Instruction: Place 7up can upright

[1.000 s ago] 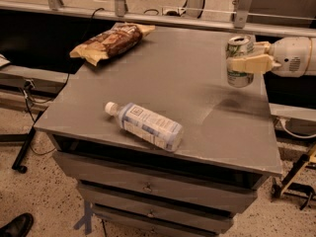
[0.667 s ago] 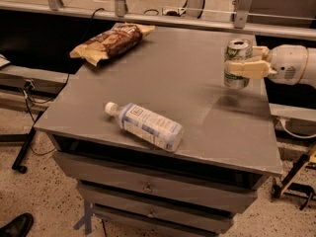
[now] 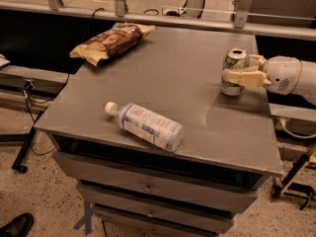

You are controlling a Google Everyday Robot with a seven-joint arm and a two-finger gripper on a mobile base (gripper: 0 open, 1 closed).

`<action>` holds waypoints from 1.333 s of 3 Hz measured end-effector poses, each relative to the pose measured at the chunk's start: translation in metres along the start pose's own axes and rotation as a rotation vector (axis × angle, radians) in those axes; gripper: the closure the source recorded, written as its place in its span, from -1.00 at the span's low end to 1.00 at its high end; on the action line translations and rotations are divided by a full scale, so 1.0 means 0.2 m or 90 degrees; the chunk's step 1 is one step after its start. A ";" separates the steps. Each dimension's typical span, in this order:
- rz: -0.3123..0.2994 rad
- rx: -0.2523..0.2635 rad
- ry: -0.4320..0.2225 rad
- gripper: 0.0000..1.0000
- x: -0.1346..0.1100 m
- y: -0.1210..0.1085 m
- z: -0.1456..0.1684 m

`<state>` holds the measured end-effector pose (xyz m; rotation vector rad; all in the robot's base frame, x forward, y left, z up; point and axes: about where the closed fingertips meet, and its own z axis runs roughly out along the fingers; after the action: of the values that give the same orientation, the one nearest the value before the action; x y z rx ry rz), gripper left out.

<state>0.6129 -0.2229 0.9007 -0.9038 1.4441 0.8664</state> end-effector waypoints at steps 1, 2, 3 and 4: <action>-0.002 -0.015 -0.007 0.22 0.06 0.00 0.01; -0.003 -0.022 -0.010 -0.25 0.09 0.00 0.01; -0.005 -0.020 -0.002 -0.73 0.12 0.01 -0.02; -0.020 -0.008 0.019 -1.00 0.10 0.01 -0.11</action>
Offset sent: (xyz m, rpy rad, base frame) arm -0.0030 -0.0066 -0.0284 0.0161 -0.0122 0.0368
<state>0.6010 -0.2429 0.8818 -0.9504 1.4478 0.8430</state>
